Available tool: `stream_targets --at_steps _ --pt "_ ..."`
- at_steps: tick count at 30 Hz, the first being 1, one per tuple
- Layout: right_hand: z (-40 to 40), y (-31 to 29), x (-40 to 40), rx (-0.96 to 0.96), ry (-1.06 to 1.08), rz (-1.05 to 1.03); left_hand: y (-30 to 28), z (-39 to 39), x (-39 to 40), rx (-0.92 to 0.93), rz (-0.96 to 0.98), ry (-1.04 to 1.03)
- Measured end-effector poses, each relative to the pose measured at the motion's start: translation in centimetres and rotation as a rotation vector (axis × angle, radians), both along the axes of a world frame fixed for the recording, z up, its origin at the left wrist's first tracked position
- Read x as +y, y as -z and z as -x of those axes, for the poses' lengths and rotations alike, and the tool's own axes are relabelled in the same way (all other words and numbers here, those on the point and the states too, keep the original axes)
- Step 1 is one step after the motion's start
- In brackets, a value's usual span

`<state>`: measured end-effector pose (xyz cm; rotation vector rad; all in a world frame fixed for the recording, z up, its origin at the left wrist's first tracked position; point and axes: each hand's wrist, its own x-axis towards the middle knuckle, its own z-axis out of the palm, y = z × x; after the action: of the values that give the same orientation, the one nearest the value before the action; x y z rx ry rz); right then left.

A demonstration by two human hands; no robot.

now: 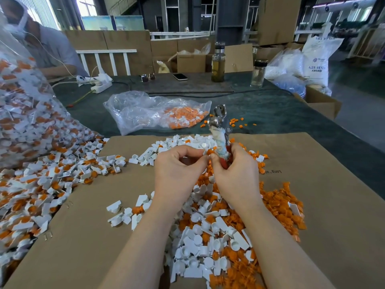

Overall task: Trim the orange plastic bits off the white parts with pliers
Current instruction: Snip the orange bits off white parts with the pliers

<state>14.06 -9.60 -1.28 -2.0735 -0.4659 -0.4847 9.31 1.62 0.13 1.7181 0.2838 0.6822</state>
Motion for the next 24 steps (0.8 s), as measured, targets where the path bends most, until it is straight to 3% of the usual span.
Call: stream_targets --at_steps 16,24 --pt "-0.6 -0.5 -0.5 0.120 -0.211 -0.007 0.5 -0.4 0.5 0.020 0.082 -0.014" --pt "-0.9 -1.0 -1.9 0.249 -0.342 0.106 0.5 -0.3 1.6 -0.087 0.366 0.064"
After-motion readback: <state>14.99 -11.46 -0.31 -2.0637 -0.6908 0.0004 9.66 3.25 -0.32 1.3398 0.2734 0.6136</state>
